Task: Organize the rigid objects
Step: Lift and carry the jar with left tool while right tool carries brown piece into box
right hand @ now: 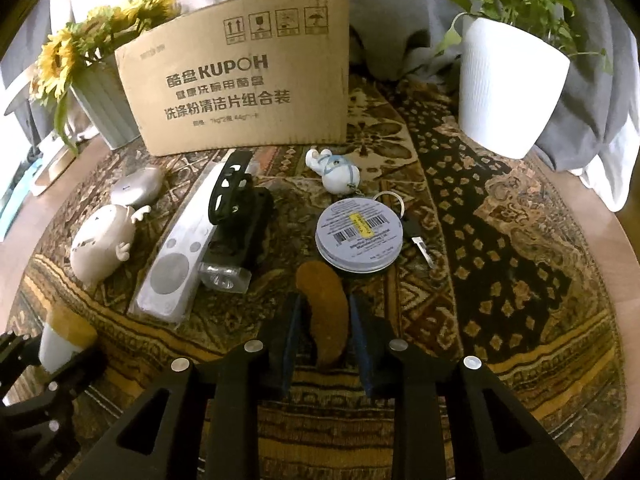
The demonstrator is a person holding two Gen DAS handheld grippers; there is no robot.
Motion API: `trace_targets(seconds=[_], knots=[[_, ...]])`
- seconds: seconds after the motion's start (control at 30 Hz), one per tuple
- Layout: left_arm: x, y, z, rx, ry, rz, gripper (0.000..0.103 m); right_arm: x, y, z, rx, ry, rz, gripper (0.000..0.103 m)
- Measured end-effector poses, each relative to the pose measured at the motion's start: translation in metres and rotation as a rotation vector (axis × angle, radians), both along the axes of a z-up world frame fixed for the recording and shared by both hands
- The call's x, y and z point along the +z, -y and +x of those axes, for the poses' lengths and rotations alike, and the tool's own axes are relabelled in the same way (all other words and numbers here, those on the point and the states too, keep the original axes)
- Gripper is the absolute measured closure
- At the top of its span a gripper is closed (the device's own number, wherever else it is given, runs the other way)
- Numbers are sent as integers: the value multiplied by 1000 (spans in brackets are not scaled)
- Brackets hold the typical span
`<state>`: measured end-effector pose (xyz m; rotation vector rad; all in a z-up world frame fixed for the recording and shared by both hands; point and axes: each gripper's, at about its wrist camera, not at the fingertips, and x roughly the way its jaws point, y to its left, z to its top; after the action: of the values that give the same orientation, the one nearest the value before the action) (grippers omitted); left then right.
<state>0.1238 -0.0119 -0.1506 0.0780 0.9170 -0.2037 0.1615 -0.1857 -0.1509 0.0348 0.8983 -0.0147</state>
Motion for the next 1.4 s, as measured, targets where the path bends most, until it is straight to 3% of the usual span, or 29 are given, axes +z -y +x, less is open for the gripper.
trace_targets(seconds=[0.3,0.57,0.8,1.1,1.4], knots=[[23,0,-3,-18,45,-25,62,20,3,-13,-13,17,36,81],[62,-1,-2,-40,118,-64,62,61,2,-27,-21,82,64,81],[95,-1,7,-48,189,-46,62,99,-2,-31,-29,154,73,81],[136,-4,32,-78,264,-54,62,147,-8,-25,-42,256,80,81],[160,-4,73,-90,293,-62,62,174,-13,5,-54,303,102,81]])
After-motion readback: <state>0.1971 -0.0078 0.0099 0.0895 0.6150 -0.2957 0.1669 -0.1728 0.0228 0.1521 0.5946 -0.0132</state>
